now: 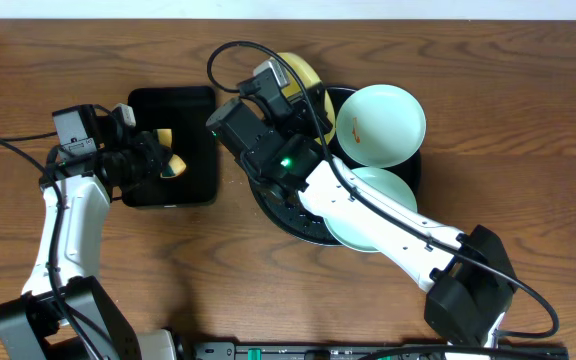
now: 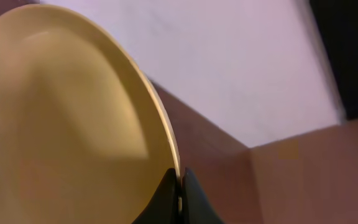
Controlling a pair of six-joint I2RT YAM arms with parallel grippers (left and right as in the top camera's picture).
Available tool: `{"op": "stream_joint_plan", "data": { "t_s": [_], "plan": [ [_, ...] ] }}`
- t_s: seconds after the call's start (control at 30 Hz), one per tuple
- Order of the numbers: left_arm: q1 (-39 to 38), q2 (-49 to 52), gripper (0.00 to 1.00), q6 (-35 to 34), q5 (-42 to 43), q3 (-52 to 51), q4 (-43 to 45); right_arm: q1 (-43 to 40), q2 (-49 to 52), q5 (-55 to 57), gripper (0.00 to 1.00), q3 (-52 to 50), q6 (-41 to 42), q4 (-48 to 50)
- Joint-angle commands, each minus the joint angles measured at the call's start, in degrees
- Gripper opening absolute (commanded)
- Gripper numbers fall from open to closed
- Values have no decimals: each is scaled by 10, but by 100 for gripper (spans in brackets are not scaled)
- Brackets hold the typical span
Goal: Clean dirty plates on tray and stack at the side
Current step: 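Carry the yellow plate with the right gripper to the table's right side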
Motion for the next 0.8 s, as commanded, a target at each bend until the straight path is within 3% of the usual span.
{"op": "stream_joint_plan", "data": {
  "t_s": [0.0,0.1,0.23,0.37,0.53,0.6,0.63,0.77],
  "plan": [
    [2,-2,8,8,10,9,-4,-12,-16,-93,1,16,50,-20],
    [2,-2,23,7,10,9,-6,-44,-24,-173,1,16,94,-45],
    [2,-2,25,7,10,9,-24,-120,-52,-327,1,17,141,-78],
    [2,-2,19,7,10,9,-31,-244,-86,-506,1,17,162,-95],
    [2,-2,19,8,10,9,-31,-449,-90,-712,1,16,161,-129],
    [2,-2,19,8,10,9,-31,-517,-80,-755,1,15,161,-145],
    [2,-2,13,8,10,9,-31,-552,-73,-770,1,14,161,-151],
    [2,-2,8,8,10,9,-31,-658,-43,-786,1,2,159,-155]
  ]
}}
